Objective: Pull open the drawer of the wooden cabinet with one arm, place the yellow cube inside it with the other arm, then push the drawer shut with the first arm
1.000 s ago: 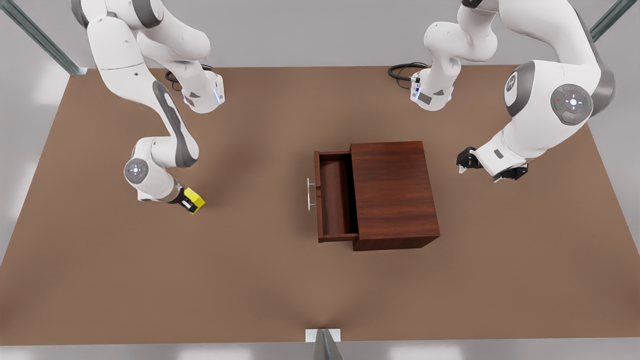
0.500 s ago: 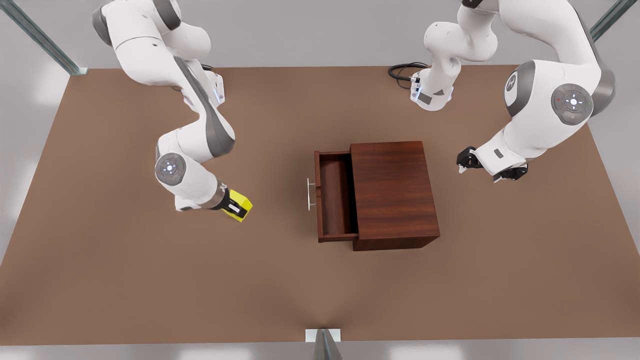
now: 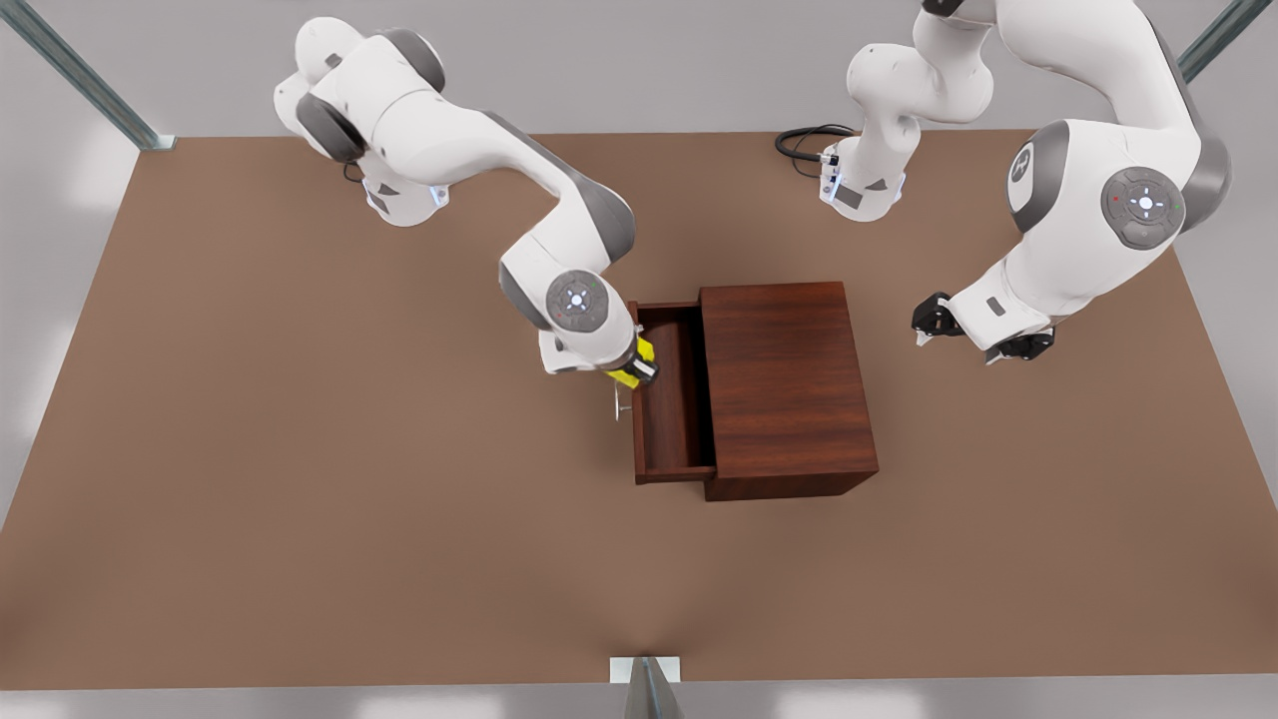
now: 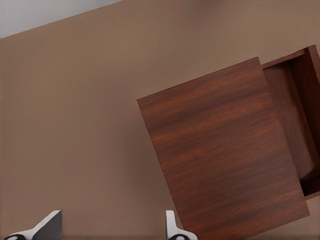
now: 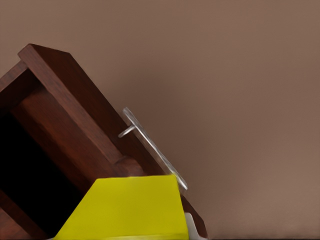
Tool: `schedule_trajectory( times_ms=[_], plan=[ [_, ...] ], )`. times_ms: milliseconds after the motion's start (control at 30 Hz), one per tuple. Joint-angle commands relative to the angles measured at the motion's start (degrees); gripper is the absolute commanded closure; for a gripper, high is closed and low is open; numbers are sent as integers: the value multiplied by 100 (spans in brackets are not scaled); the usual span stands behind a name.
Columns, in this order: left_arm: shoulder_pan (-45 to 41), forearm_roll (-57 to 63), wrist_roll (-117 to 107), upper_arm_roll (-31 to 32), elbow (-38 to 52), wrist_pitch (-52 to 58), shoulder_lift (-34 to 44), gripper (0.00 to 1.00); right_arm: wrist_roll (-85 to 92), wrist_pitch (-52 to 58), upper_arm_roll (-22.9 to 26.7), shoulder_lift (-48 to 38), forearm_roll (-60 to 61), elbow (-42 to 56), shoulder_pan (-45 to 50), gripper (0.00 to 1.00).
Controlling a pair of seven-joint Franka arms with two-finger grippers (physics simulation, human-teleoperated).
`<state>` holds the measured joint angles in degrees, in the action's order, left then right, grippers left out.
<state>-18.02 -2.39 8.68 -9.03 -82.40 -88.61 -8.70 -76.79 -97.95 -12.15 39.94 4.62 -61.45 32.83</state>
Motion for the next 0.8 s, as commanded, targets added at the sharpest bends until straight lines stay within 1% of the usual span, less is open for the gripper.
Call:
schedule_trajectory(
  times_ms=[0, 100, 133, 167, 200, 300, 567, 600, 633, 700, 767],
  plan=[
    [1, 10, 11, -2, 5, 2, 8, 0, -2543, 127, 81, 110, -23, 141, 162, 33],
    [1, 28, 11, -2, 5, 2, 8, 0, -2640, 118, 90, 242, -32, 352, 267, 33],
    [1, 28, 11, -2, 5, 2, 8, 0, -2701, 118, 397, 312, -32, 432, 522, 33],
    [1, 36, 19, -2, 5, 2, 0, 0, -2710, -40, 450, 409, -31, 476, 602, 33],
    [1, 28, 11, -2, 5, 2, 0, 0, -2692, -251, 459, 470, -32, 476, 716, 33],
    [-8, 45, 11, -2, 58, 2, -9, 0, -2640, -321, 529, 664, -40, 722, 848, 33],
    [-17, 54, 2, -2, 93, 11, -35, 0, -2622, -321, 529, 673, -49, 722, 848, 33],
    [-17, 54, 2, -2, 119, 11, -44, 0, -2622, -312, 529, 673, -49, 722, 848, 0],
    [-26, 63, -7, 7, 128, 11, -53, 0, -2640, -312, 538, 681, -49, 722, 848, 0],
    [-61, 54, -60, 51, 585, 142, -334, 0, -2640, -321, 538, 673, -49, 722, 848, 0],
    [-316, 72, -630, 51, 743, 160, -457, 0, -2622, -312, 547, 664, -49, 722, 822, 0]
  ],
)
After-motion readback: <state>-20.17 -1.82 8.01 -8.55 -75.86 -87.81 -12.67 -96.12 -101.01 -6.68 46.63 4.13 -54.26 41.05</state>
